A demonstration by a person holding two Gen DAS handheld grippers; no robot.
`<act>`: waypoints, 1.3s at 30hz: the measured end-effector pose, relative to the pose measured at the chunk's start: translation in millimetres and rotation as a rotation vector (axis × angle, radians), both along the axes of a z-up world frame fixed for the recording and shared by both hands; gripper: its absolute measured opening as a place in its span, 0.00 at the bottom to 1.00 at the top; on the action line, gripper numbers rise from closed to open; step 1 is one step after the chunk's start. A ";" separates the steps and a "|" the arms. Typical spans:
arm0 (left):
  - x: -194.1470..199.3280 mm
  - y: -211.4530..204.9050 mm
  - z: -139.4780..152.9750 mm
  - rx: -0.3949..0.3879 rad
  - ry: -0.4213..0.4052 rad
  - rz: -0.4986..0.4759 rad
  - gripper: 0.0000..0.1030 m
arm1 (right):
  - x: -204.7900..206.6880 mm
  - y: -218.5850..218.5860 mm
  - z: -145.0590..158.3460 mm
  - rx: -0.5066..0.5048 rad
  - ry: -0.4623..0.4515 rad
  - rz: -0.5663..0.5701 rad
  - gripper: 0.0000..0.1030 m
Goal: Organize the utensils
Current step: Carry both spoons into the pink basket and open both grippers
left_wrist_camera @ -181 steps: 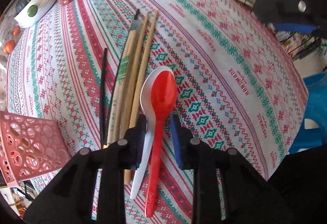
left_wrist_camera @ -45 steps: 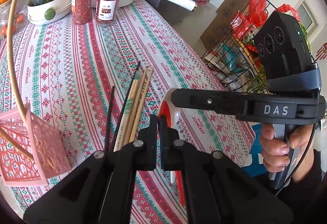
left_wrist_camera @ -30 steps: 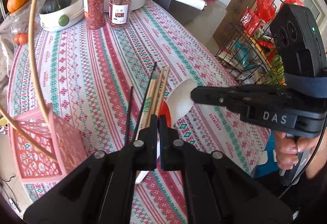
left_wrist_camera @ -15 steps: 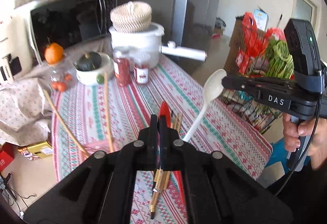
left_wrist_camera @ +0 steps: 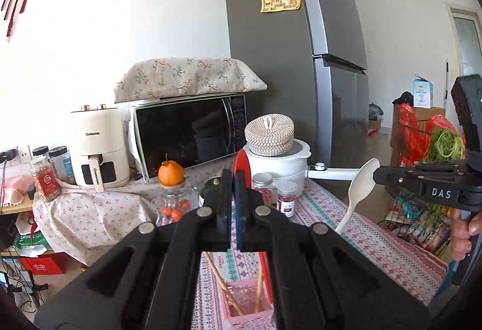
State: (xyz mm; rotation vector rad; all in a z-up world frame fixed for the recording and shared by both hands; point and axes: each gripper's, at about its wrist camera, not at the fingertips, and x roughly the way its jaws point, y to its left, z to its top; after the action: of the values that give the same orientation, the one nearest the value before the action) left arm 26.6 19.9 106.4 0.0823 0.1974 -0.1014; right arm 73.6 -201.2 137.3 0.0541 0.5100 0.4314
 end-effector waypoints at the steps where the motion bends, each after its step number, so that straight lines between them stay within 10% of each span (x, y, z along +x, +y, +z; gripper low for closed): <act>1: 4.6 2.8 -5.8 0.002 -0.003 0.013 0.02 | 1.5 6.6 -2.6 -0.004 0.002 0.009 0.00; 23: 49.7 14.8 -68.3 0.024 0.153 -0.008 0.09 | 35.4 75.6 -56.9 -0.177 0.101 0.051 0.00; 39: 24.7 53.5 -72.4 -0.062 0.404 0.014 0.81 | 59.9 106.0 -84.1 -0.182 0.231 0.148 0.02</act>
State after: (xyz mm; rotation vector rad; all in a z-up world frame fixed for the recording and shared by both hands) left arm 51.3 73.4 33.9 -0.0027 0.5981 -0.1091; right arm 133.5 -95.2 53.2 -0.1108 0.7819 0.5247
